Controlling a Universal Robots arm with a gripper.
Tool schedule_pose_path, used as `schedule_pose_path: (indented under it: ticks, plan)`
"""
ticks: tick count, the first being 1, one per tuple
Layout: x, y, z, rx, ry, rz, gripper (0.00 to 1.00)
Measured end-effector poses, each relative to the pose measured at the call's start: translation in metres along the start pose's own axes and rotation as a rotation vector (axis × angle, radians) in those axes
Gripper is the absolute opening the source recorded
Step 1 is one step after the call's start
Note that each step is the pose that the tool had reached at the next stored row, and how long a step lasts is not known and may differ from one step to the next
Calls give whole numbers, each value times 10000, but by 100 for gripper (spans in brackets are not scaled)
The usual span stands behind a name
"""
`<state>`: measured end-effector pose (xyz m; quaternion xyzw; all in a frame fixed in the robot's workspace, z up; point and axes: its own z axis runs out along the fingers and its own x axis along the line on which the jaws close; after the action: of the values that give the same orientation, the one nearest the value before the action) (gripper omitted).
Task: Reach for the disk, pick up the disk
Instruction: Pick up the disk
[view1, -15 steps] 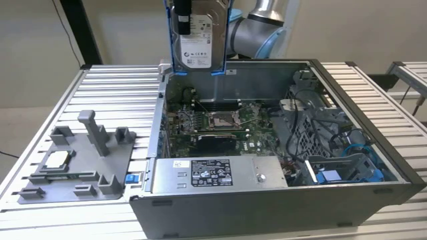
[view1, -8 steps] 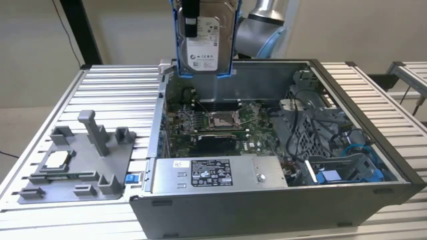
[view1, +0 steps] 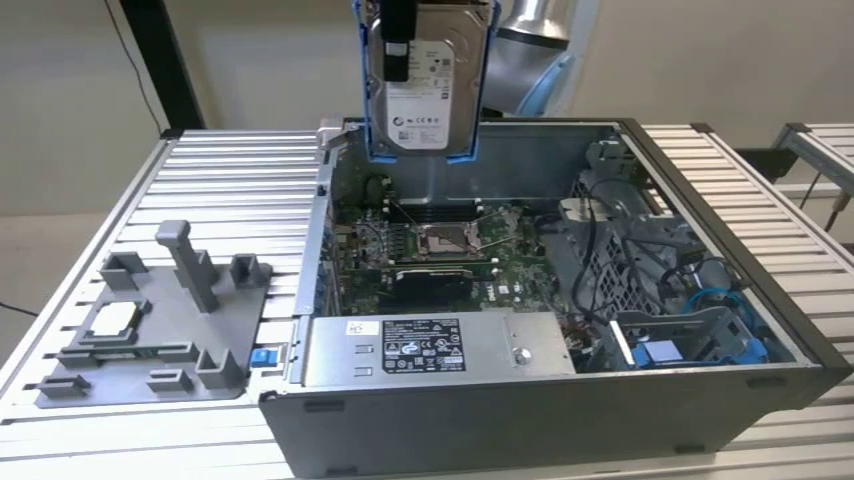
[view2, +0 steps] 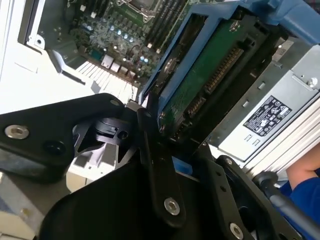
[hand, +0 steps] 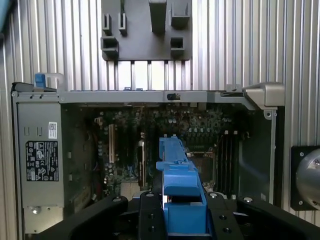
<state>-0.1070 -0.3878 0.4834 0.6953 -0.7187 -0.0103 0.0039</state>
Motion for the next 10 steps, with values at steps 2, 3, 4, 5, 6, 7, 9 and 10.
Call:
schedule_pose_path:
  ticks: [2, 3, 4, 5, 6, 7, 9, 10]
  plan:
    - [39, -27, 0, -6, 0, 1, 0]
    - [59, -39, -1, -9, 1, 1, 0]
    - [80, -49, -1, -12, 0, 1, 0]
    - [103, -59, -1, -14, 0, 1, 0]
    - [126, -68, -1, -17, 0, 1, 0]
    - [147, -77, -1, -20, 0, 1, 0]
    - [193, -96, -2, -26, 1, 2, 0]
    - [213, -104, -2, -29, 1, 2, 0]
